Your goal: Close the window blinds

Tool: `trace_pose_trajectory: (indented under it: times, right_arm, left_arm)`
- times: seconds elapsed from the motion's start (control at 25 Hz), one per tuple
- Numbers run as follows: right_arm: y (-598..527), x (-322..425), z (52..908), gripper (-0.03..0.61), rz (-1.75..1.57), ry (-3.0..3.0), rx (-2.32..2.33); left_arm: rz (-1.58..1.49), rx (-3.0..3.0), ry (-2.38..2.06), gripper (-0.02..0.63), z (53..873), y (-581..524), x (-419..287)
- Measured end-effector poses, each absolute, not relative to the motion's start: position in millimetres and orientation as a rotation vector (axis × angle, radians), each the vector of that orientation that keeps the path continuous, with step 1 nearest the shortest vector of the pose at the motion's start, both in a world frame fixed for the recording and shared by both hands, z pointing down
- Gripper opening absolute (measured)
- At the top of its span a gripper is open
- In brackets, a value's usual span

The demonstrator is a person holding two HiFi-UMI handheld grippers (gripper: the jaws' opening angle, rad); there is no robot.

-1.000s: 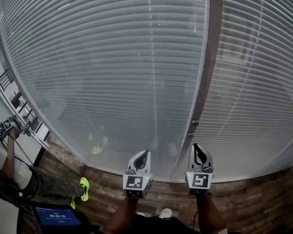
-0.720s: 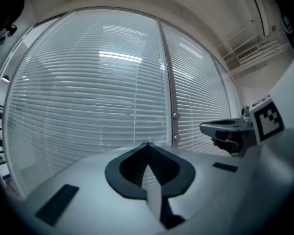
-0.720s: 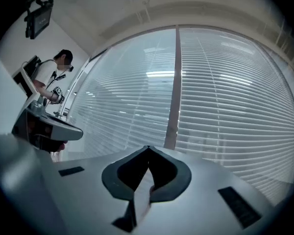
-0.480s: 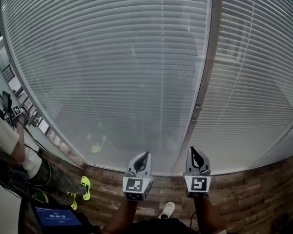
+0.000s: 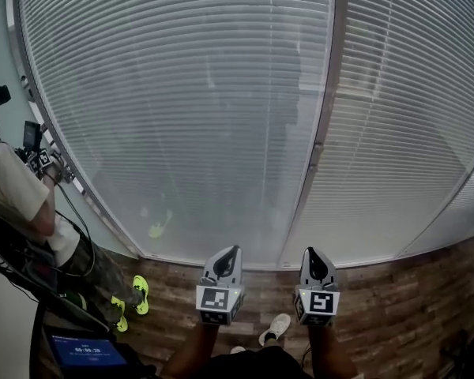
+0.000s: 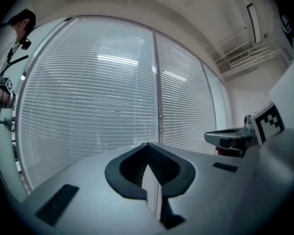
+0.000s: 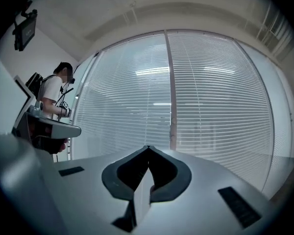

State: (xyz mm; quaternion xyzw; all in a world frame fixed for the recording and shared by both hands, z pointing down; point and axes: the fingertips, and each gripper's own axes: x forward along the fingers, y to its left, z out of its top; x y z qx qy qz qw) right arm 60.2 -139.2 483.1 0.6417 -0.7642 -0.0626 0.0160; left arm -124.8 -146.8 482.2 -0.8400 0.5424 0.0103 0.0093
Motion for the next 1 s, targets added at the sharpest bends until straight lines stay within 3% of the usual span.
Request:
trace_pose_trajectory:
  times: [0.6,1.0]
  right_arm:
    - [-41.4,58.6,495.7,0.003,-0.289,-2.424,1.932]
    - [10.5,79.3,487.7,0.003,-0.282,-2.503,1.868]
  left_arm:
    - [0.092,-2.632,1.692,-0.008,473.5,-53.9,-113.9]
    - [0.079,-2.661,1.742,-0.007,497.4,14.2,-60.4]
